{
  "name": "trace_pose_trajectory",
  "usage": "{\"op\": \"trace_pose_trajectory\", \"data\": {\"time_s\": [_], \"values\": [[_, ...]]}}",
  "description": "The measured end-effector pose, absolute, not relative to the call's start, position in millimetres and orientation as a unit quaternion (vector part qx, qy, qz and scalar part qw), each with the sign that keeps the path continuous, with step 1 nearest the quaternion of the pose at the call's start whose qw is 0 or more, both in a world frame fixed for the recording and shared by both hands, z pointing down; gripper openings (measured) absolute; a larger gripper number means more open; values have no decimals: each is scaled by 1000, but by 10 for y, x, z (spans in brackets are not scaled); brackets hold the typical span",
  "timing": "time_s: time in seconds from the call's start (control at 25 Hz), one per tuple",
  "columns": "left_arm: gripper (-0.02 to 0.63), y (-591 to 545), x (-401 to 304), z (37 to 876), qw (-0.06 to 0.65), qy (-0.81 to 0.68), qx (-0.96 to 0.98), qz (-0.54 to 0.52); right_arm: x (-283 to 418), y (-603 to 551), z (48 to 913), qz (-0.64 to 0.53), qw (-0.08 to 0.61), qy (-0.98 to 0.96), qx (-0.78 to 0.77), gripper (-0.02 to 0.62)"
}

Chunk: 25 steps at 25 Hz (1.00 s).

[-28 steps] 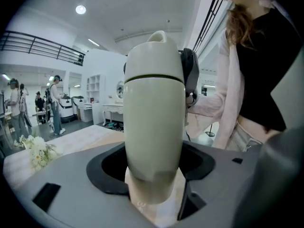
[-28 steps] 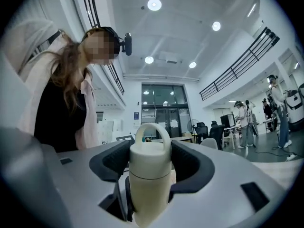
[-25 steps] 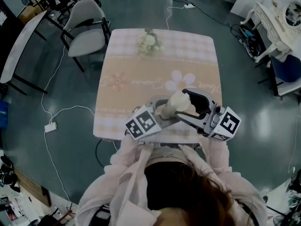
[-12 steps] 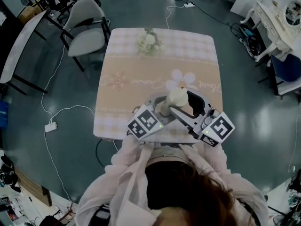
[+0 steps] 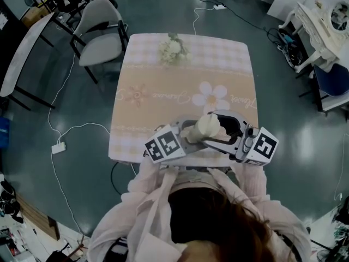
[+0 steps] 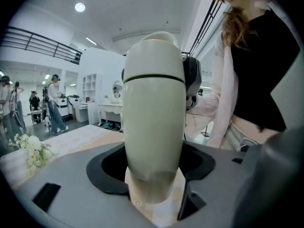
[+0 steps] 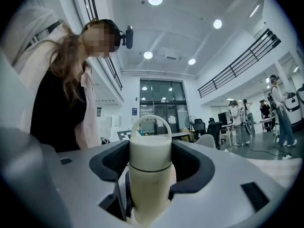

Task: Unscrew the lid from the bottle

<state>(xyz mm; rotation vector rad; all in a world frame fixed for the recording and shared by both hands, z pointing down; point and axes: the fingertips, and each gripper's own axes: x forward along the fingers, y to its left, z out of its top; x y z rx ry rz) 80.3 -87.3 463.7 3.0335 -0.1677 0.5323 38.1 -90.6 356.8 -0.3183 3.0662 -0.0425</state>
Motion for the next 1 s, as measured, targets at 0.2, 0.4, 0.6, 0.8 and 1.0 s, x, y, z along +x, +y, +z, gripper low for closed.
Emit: {"op": "trace_pose_trajectory", "data": {"time_s": [0.2, 0.4, 0.6, 0.8, 1.0], "values": [[313, -1017, 746, 4657, 31, -99, 980, 169, 396, -1018, 3586, -14, 35, 986, -163, 313], [313, -1194, 698, 4650, 39, -162, 970, 175, 435, -1182, 3483, -30, 60, 967, -246, 347], [313, -1196, 734, 4667, 38, -170, 968, 182, 393, -1223, 3484, -29, 52, 958, -281, 309], [313, -1091, 743, 4654, 42, -136, 973, 183, 353, -1120, 3471, -20, 42, 973, -227, 295], [313, -922, 764, 4665, 38, -75, 980, 181, 371, -980, 3489, -34, 60, 990, -119, 295]]}}
